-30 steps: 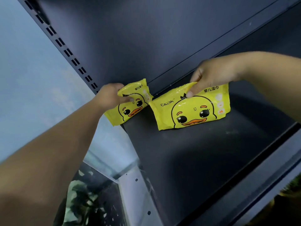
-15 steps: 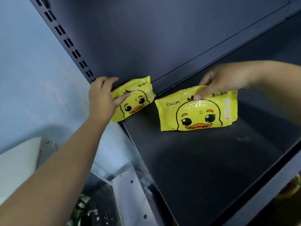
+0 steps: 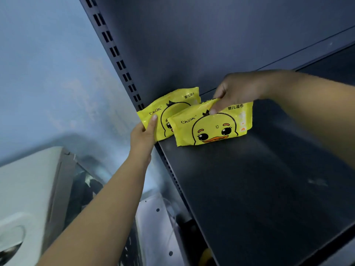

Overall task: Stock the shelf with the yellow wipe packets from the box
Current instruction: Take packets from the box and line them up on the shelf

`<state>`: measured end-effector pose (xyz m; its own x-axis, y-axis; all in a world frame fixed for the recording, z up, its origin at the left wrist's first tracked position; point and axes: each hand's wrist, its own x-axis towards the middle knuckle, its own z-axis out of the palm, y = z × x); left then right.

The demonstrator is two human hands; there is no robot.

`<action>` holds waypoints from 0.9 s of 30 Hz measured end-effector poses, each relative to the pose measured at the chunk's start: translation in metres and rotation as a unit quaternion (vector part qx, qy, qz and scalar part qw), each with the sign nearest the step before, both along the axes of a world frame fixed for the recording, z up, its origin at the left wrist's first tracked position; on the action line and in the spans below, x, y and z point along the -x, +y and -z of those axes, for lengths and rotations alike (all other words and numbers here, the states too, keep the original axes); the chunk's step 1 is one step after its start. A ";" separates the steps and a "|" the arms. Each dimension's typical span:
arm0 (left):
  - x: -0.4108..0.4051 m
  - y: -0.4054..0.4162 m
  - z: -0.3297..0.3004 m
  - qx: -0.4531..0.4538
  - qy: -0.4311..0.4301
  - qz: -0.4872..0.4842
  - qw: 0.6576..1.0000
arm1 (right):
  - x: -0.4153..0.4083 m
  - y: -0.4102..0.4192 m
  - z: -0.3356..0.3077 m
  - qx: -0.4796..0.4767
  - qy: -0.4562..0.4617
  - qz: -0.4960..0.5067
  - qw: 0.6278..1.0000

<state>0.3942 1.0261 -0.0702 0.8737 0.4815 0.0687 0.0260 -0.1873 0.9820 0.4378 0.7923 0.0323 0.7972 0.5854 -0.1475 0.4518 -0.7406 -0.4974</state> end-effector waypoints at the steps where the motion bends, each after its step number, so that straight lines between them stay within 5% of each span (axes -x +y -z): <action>1: -0.001 0.001 0.000 0.013 0.009 0.010 1.000 | -0.003 0.005 -0.002 0.006 0.000 -0.005 1.000; 11: 0.027 0.002 -0.005 0.061 -0.020 -0.029 0.997 | -0.035 0.047 -0.010 0.039 -0.062 -0.073 0.995; 17: 0.046 -0.015 -0.017 0.031 -0.006 0.047 0.998 | -0.040 0.075 0.003 -0.001 -0.090 -0.105 0.990; 27: 0.059 -0.016 -0.022 0.021 0.041 0.006 0.999 | -0.032 0.050 0.011 -0.103 -0.153 -0.030 0.982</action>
<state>0.3350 1.0100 -0.0485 0.8817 0.4712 -0.0225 0.1041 -0.1477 0.9835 0.4702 0.8426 0.0211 0.7494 0.6248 0.2192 0.6426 -0.6065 -0.4682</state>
